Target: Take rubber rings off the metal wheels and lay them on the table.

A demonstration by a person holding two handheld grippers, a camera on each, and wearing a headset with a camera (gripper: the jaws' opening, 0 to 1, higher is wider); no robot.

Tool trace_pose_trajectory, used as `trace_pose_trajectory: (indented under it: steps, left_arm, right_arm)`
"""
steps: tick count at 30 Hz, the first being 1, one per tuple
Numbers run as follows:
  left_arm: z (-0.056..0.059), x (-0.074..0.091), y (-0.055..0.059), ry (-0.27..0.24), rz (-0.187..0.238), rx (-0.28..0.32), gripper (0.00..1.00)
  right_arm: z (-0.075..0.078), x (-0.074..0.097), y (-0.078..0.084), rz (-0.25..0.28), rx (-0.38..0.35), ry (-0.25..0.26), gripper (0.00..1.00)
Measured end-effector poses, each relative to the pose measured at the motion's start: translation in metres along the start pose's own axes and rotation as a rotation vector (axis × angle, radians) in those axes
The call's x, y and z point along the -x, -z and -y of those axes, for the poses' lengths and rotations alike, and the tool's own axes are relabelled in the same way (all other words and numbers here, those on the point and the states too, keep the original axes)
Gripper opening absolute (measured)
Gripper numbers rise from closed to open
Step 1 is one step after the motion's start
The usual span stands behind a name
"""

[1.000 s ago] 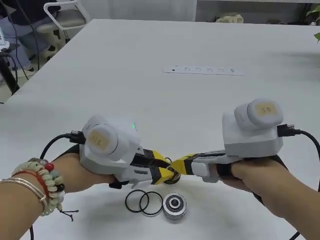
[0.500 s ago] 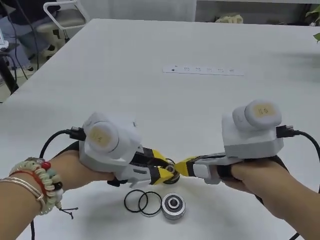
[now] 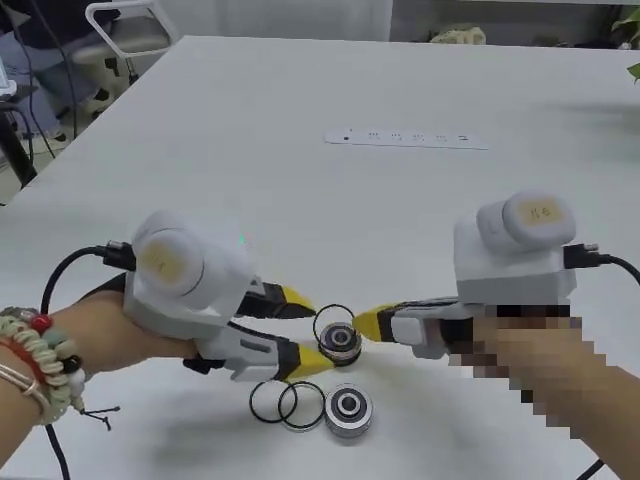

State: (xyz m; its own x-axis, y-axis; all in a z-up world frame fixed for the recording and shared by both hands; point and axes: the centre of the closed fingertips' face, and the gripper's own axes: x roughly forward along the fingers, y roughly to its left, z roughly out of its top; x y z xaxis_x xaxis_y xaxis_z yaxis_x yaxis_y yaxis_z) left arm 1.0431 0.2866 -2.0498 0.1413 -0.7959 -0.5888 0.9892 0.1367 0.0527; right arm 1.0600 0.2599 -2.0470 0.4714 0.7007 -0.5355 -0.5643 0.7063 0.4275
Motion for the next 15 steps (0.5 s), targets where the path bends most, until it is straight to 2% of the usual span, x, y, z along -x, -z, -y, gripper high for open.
trace_pose_trajectory:
  steps: [7, 9, 11, 15]
  left_arm:
    - [0.011, -0.004, 0.012, 0.041, -0.061, -0.036, 0.35]
    - [0.018, -0.007, 0.013, 0.07, -0.065, -0.04, 0.36]
    - [0.019, -0.008, 0.012, 0.071, -0.069, -0.051, 0.32]
    - [0.023, -0.009, 0.012, 0.088, -0.066, -0.045, 0.34]
  right_arm:
    - [-0.001, 0.002, -0.004, 0.013, -0.01, -0.007, 0.0]
    - [-0.001, 0.001, -0.004, 0.014, -0.012, -0.009, 0.0]
    - [-0.003, 0.001, -0.004, 0.014, -0.011, -0.012, 0.0]
    - [-0.005, 0.001, -0.005, 0.014, -0.009, -0.022, 0.0]
